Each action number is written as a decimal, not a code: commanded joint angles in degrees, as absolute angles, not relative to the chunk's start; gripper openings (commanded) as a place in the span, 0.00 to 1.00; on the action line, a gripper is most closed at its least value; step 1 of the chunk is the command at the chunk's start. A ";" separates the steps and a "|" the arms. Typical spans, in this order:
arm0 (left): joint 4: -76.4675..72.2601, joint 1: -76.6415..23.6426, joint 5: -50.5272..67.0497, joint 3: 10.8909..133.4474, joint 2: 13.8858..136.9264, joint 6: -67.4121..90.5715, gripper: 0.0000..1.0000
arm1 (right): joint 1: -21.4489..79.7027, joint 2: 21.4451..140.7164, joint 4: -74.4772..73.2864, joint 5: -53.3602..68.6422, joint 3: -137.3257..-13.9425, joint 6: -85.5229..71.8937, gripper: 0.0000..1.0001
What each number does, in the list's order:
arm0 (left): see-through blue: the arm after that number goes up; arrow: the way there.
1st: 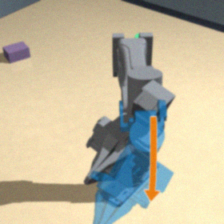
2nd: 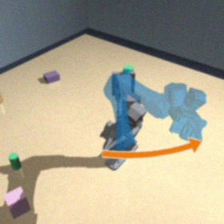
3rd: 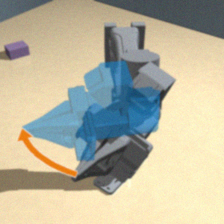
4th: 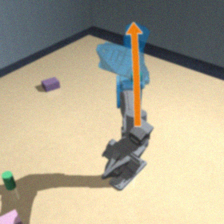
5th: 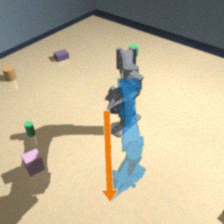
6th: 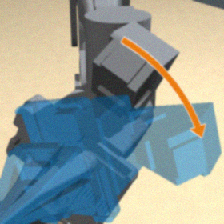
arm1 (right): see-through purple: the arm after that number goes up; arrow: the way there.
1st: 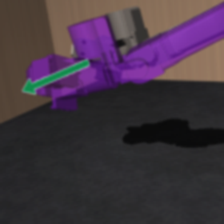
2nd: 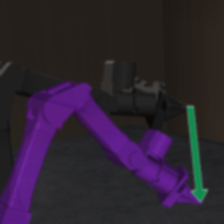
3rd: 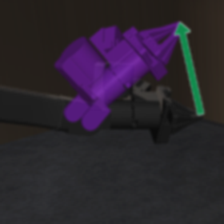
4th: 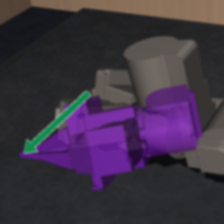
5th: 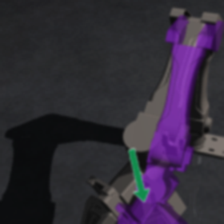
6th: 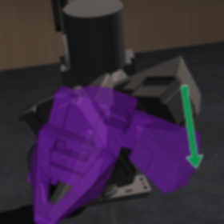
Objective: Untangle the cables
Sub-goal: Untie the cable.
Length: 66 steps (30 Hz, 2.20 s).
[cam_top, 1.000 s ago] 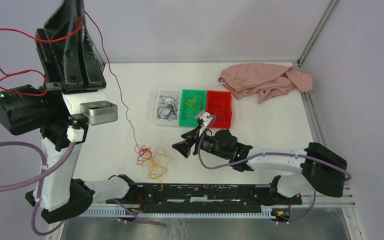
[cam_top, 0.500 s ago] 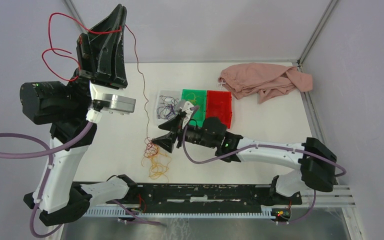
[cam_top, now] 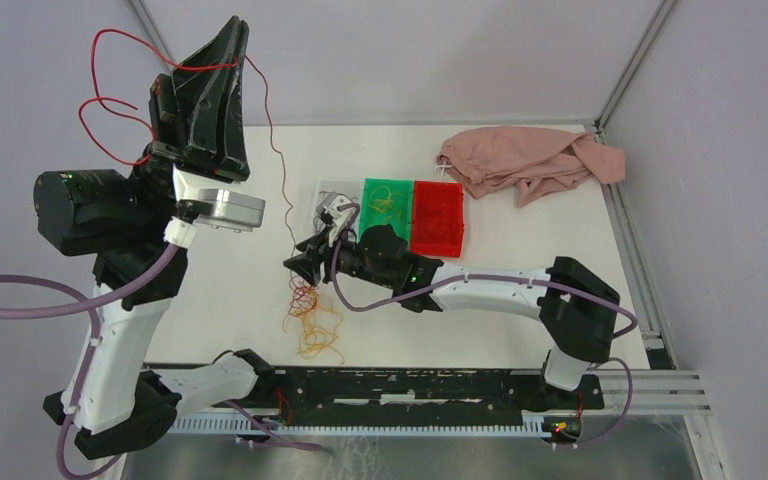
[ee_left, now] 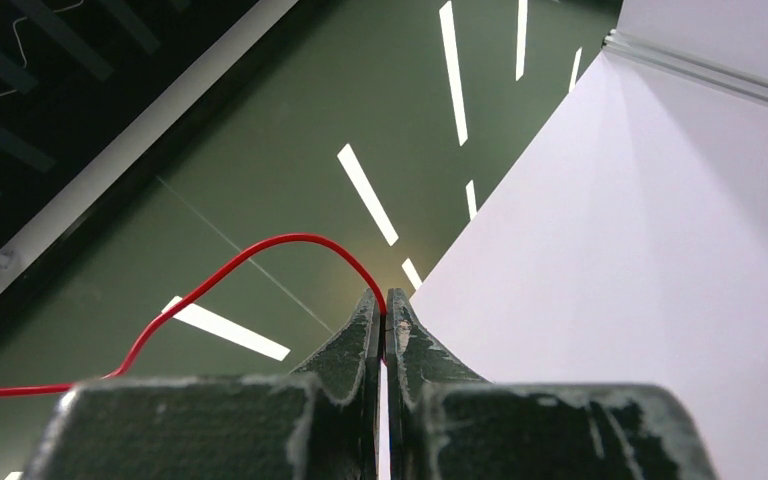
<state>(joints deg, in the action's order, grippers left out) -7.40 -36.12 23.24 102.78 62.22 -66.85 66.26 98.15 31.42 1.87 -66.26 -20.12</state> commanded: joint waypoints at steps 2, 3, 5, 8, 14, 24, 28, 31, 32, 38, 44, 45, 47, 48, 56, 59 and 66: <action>-7.91 -36.21 20.94 102.95 61.96 -61.82 0.03 | 65.36 100.45 36.29 0.78 -70.69 -22.15 0.36; -7.90 -36.21 20.36 102.92 61.87 -60.95 0.03 | 65.08 100.61 36.42 0.57 -70.93 -22.46 0.28; -7.65 -36.23 18.66 102.56 61.60 -58.59 0.03 | 64.39 100.19 36.70 0.29 -70.81 -23.14 0.11; -4.92 -36.18 13.98 101.06 60.52 -52.51 0.03 | 63.01 98.13 37.84 0.12 -68.69 -24.35 0.01; 14.75 -36.21 5.75 93.76 56.87 -35.35 0.06 | 61.24 90.61 41.63 0.94 -60.80 -25.89 0.01; 34.76 -36.21 20.08 75.60 49.57 -27.40 0.04 | 61.22 81.08 44.65 -1.78 -50.39 -26.90 0.01; 39.62 -36.14 25.90 71.17 48.63 -28.20 0.03 | 61.18 80.23 43.79 -1.03 -50.86 -26.96 0.01; 42.53 -36.21 28.03 70.12 48.78 -30.05 0.03 | 61.17 79.46 43.61 -0.88 -50.64 -27.09 0.01; 43.54 -36.21 28.88 70.06 48.86 -31.02 0.03 | 61.20 79.19 43.47 -1.00 -50.53 -27.07 0.01; 50.77 -36.26 35.29 70.32 49.78 -37.17 0.06 | 61.17 77.79 43.00 -1.57 -50.27 -26.55 0.01; 50.92 -36.21 33.65 69.18 50.08 -40.08 0.12 | 61.24 77.41 43.89 -0.62 -50.44 -27.38 0.01; 48.98 -36.21 32.23 68.28 49.71 -39.24 0.15 | 61.19 77.37 44.27 -0.40 -50.52 -27.80 0.01; 43.95 -36.22 28.07 66.28 48.21 -37.48 0.20 | 61.21 77.47 44.71 0.15 -50.69 -28.41 0.01; 41.23 -36.21 24.78 64.79 47.19 -36.59 0.20 | 61.18 77.38 44.73 0.33 -50.75 -28.61 0.01; 29.92 -36.22 15.50 58.07 42.71 -27.01 0.49 | 61.17 77.23 46.42 1.30 -51.20 -30.37 0.01; 28.66 -36.21 15.77 57.84 43.05 -23.83 0.58 | 61.17 77.48 46.77 2.15 -51.66 -31.48 0.01; 27.43 -36.21 17.80 58.51 44.86 -24.45 0.59 | 61.18 77.40 48.12 3.55 -51.54 -33.40 0.01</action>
